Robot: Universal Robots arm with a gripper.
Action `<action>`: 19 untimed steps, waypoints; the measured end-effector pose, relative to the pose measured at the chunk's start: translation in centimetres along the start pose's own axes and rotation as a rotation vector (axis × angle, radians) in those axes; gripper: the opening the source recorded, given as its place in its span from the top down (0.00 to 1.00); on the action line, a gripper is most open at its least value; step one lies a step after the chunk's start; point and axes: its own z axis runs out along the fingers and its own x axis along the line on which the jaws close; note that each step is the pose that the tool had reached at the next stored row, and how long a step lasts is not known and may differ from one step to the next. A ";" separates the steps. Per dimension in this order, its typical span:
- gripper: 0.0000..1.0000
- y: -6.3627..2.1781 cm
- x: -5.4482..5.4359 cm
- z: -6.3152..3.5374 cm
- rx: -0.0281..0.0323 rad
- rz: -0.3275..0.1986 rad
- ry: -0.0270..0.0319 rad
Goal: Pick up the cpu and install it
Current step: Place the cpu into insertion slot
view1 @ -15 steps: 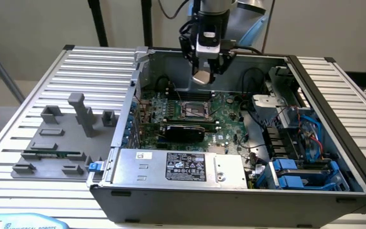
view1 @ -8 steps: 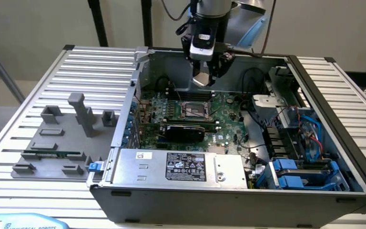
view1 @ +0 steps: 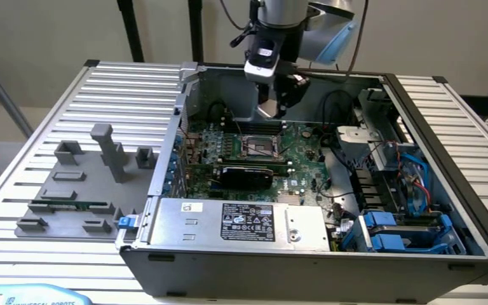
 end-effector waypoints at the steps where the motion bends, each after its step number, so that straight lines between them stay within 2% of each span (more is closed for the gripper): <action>1: 0.45 -0.01 0.0 0.08 0.0002 0.018 -0.0013; 19: 0.45 -0.13 0.0 1.60 0.0043 0.343 -0.0254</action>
